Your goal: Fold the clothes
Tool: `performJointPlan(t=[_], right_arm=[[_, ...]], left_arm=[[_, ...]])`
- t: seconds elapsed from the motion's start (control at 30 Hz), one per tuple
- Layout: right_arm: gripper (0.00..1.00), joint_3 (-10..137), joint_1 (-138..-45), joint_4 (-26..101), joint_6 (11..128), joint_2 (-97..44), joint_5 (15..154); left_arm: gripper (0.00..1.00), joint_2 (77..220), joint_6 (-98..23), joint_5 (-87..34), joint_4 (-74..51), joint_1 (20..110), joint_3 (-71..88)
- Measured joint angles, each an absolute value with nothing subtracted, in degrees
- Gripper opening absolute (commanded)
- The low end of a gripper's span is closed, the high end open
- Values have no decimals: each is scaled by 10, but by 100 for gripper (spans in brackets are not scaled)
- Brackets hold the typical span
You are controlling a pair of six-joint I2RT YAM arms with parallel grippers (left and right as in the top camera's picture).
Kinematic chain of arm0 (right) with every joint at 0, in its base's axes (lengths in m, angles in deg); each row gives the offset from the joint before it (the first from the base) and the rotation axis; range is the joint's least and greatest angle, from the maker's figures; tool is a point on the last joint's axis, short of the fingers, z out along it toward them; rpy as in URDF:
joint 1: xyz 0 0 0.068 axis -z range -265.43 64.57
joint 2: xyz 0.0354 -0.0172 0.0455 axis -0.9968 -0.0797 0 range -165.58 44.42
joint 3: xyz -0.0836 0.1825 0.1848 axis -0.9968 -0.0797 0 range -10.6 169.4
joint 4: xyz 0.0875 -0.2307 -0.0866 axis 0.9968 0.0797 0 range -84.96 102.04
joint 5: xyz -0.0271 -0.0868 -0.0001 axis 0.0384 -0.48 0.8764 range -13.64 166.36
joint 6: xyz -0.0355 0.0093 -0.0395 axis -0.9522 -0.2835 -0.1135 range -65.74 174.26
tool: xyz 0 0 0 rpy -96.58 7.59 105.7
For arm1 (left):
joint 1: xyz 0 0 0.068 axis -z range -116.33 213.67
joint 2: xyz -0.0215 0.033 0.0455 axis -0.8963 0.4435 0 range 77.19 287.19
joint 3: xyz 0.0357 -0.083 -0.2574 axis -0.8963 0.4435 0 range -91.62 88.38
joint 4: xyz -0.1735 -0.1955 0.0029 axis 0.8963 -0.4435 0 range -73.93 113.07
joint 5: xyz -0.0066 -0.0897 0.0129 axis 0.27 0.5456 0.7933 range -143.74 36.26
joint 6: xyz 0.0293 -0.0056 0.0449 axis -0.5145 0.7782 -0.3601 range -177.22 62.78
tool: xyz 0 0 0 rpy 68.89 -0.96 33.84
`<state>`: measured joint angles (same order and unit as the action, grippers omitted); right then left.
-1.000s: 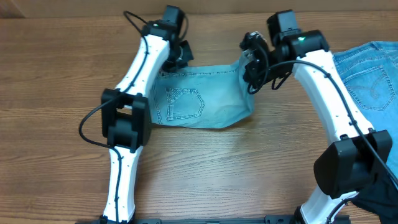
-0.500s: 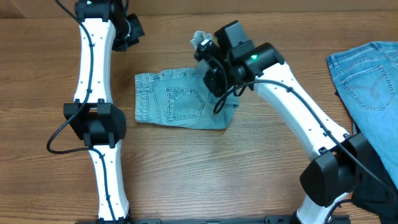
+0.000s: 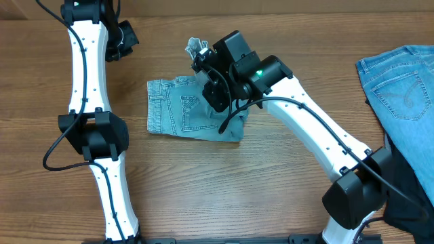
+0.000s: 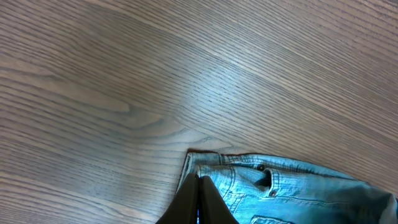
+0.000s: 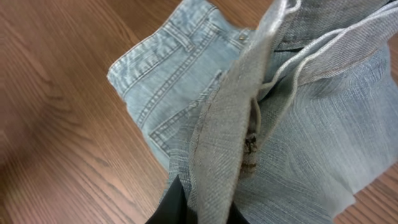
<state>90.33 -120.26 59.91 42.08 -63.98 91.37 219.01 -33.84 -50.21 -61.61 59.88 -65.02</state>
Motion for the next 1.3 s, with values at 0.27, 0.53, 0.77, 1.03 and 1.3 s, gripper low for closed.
performJointPlan(t=[0.27, 0.53, 0.77, 1.03, 1.3], right_arm=[[4, 903, -1232, 567, 429, -718, 946], [4, 903, -1243, 531, 454, -724, 987], [4, 903, -1243, 496, 459, -749, 1005], [80, 903, -1243, 465, 470, -750, 1026], [86, 912, -1236, 496, 467, -750, 1103]], left_arm=[[4, 2190, -350, -506, -623, 599, -650], [4, 2190, -350, -506, -628, 599, -650], [4, 2190, -350, -506, -631, 599, -650], [4, 2190, -350, -506, -632, 599, -650], [4, 2190, -376, -498, -633, 599, -650]])
